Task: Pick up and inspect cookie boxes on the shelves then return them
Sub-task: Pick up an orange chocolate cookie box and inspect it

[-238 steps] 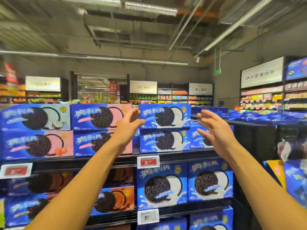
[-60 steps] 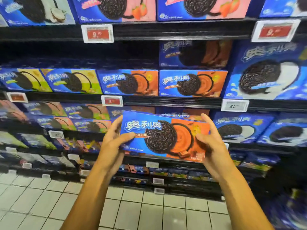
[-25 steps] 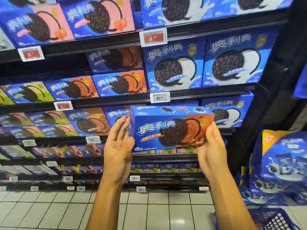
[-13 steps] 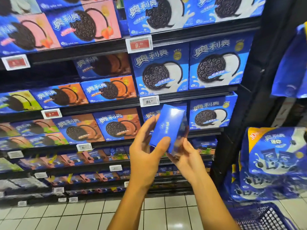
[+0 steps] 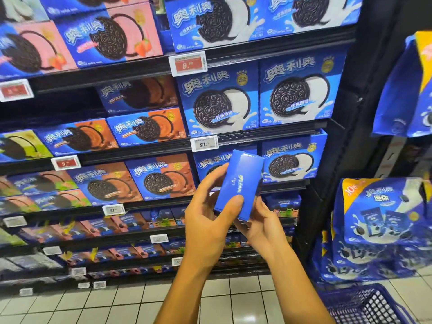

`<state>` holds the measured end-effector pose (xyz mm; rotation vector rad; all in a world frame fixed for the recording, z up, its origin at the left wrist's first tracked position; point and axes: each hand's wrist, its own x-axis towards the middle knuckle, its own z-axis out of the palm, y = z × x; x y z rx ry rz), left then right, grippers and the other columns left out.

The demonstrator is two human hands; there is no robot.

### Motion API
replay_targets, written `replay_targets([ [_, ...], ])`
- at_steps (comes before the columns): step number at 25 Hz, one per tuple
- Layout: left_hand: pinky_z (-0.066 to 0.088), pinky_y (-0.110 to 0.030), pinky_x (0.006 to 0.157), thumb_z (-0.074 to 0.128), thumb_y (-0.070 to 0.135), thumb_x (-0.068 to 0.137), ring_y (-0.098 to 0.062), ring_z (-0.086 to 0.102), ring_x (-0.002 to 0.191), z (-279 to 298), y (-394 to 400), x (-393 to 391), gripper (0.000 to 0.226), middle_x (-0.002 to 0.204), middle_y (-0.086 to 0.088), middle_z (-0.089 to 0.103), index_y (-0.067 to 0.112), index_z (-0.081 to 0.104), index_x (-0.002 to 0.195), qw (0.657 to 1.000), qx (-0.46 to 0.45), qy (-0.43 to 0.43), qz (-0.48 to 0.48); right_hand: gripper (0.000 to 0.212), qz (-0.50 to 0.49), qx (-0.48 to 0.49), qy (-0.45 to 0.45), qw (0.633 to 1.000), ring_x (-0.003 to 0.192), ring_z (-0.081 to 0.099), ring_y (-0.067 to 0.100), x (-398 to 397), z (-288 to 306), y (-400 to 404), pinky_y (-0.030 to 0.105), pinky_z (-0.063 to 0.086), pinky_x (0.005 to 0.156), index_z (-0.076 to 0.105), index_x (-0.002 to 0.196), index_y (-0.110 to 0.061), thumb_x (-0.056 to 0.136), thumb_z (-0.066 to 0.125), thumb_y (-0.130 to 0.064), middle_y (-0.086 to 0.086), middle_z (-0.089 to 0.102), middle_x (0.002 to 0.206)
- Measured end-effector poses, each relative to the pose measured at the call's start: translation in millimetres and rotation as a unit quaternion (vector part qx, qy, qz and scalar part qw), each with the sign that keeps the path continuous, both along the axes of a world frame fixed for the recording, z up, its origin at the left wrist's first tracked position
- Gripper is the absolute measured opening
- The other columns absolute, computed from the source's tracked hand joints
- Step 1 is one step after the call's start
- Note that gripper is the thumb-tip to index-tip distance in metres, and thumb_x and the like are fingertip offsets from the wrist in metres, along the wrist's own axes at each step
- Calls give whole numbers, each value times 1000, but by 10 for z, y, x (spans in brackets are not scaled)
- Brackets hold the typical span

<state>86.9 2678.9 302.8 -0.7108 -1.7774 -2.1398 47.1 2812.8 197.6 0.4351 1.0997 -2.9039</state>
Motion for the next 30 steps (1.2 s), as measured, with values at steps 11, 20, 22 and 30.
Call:
replay_targets([
  [11,55,-25,87,40,10,103,-14,65,114,-58,-462,-473,36,130,-4,66,11,58,134,976,150,-143,67,28,-137,35,111,984,92,70,13,41,527,388,28,56,72,73,118,-24,102,51,-31,1,74,112],
  [20,55,-29,91,50,25,98,-9,66,105,-122,-467,-599,28,116,5,72,17,68,117,974,170,-138,66,30,-139,58,160,976,90,70,14,73,748,386,25,57,72,69,121,-19,94,58,-27,3,75,112],
  [22,54,-29,92,57,32,89,-9,66,105,-162,-469,-663,40,116,5,71,14,64,124,974,169,-140,57,49,-125,48,158,978,91,68,16,86,797,372,27,55,75,59,134,-14,88,63,-29,4,73,113],
  [30,61,-40,80,56,23,88,-23,71,101,-390,-395,-1051,32,120,-9,71,12,63,118,915,262,-297,-69,40,-49,118,244,961,116,64,15,229,1124,129,31,54,87,64,129,-27,90,58,-21,-1,66,134],
])
